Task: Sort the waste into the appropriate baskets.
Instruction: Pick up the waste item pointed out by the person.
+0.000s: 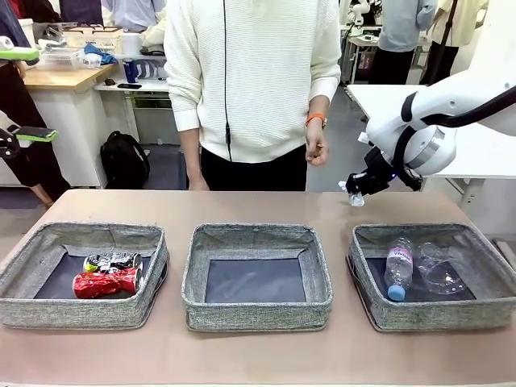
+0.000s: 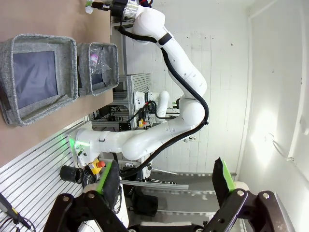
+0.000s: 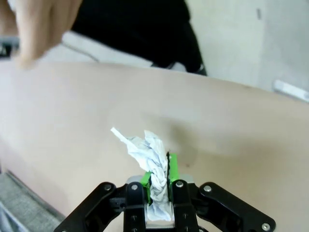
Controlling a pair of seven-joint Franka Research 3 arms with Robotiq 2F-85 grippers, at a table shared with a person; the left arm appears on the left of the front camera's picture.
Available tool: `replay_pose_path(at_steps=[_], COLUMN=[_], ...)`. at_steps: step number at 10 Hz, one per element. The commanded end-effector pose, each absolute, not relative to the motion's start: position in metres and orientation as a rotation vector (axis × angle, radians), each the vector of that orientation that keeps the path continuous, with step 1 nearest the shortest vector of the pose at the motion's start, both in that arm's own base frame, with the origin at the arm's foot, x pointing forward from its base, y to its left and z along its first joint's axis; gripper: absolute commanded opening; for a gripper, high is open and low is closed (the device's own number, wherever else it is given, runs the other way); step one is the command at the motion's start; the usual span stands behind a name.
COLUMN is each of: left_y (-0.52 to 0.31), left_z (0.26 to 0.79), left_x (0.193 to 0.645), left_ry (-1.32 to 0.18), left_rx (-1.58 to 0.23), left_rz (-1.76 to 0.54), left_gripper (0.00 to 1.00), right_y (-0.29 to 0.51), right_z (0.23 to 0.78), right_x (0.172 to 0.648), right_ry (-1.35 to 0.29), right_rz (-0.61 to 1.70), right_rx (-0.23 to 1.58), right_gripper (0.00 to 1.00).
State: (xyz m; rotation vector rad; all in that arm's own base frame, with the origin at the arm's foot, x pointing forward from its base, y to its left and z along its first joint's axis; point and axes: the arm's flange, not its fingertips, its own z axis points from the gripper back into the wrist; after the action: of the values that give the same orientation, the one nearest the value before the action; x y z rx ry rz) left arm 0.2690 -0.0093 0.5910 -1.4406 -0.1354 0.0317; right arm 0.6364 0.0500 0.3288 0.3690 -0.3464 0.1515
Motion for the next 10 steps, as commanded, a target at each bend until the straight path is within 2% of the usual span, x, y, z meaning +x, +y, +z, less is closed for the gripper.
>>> replay_pose_path(at_steps=[1,2,4,5,7,8,9,10], left_y=[-0.006,-0.006,-0.006,-0.006,-0.006,-0.006,-0.006,-0.006], left_z=[0.591,0.591,0.591,0.591,0.591,0.591,0.591,0.591], left_x=[0.268,0.268,0.268,0.268,0.268,0.268,0.268,0.268], left_ry=[-0.138,-0.138,-0.138,-0.138,-0.138,-0.138,-0.138,-0.138], left_rx=[-1.437,-1.437,-1.437,-1.437,-1.437,-1.437,-1.437,-1.437], left_rz=[0.007,0.007,0.007,0.007,0.007,0.007,0.007,0.007], left_gripper=[1.0,1.0,1.0,1.0,1.0,1.0,1.0,1.0], right_y=[0.043,0.047,0.066,0.08,0.103,0.107,0.1,0.113], right_z=[0.389,0.434,0.488,0.506,0.532,0.533,0.524,0.545], right_x=[0.596,0.568,0.51,0.477,0.409,0.393,0.398,0.404], right_ry=[-0.287,-0.165,-0.074,-0.063,-0.149,-0.173,-0.127,-0.121], right_rz=[-0.068,-0.207,-0.222,-0.188,-0.044,0.001,-0.003,-0.058], right_rx=[0.396,0.417,0.365,0.293,0.262,0.278,0.312,0.275], right_gripper=[0.0,0.0,0.0,0.0,0.0,0.0,0.0,0.0])
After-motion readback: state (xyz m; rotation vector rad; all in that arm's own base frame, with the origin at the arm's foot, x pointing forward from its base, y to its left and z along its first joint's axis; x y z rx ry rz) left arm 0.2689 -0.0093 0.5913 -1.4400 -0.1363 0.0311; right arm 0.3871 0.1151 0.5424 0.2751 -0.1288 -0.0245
